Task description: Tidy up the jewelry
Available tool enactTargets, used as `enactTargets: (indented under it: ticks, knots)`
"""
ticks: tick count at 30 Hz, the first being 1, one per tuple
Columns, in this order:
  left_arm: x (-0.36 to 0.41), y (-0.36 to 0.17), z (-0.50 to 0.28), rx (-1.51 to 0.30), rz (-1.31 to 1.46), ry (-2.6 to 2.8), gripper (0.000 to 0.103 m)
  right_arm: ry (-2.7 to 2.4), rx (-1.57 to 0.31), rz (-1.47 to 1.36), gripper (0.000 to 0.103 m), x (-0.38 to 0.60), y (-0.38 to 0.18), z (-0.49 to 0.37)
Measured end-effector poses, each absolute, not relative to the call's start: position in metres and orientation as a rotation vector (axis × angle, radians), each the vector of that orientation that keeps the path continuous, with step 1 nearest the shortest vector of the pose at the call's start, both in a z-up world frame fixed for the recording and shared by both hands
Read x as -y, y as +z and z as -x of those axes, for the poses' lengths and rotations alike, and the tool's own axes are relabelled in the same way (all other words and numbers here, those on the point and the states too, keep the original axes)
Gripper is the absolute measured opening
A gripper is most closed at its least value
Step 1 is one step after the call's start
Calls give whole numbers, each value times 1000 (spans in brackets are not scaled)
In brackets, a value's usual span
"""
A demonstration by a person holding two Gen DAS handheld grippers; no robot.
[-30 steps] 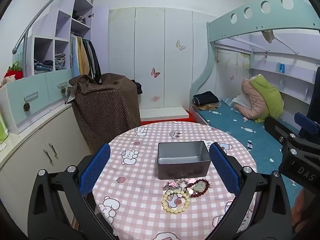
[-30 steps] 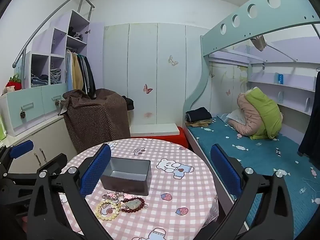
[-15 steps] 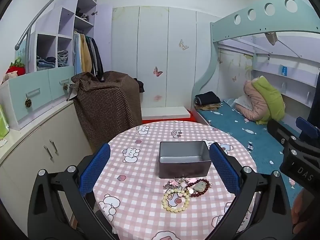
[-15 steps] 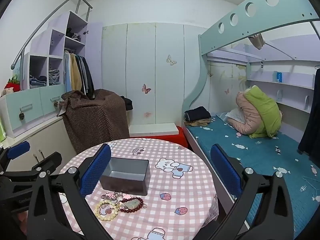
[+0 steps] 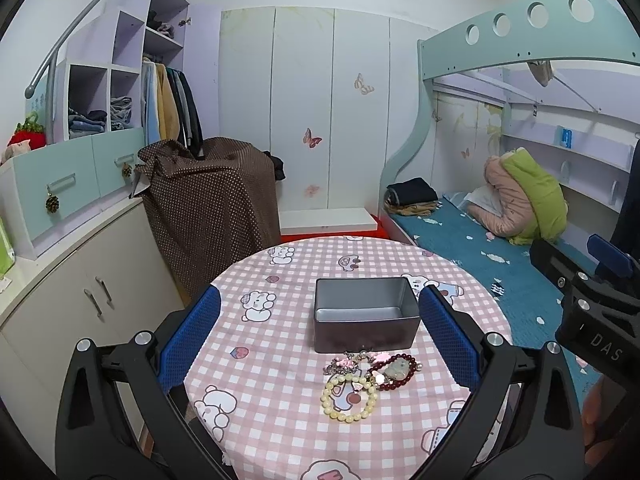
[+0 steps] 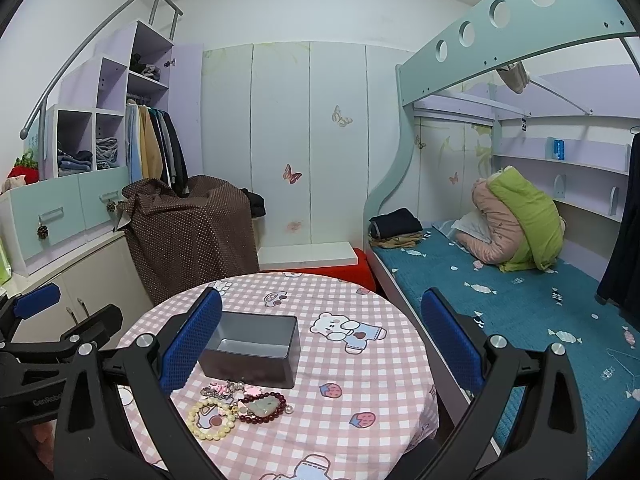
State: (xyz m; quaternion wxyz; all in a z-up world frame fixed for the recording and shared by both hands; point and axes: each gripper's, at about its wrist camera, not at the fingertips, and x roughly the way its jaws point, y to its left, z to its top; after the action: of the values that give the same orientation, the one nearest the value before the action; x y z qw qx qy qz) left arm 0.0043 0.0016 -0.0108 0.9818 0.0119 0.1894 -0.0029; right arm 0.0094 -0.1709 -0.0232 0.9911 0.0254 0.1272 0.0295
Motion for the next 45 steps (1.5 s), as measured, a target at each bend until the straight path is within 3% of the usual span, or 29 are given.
enactTargets:
  ticks: [45]
  knots:
    - [-1,-17,-6,-392,-24,-7,98,61,-288,-51,96,170,-33,-18]
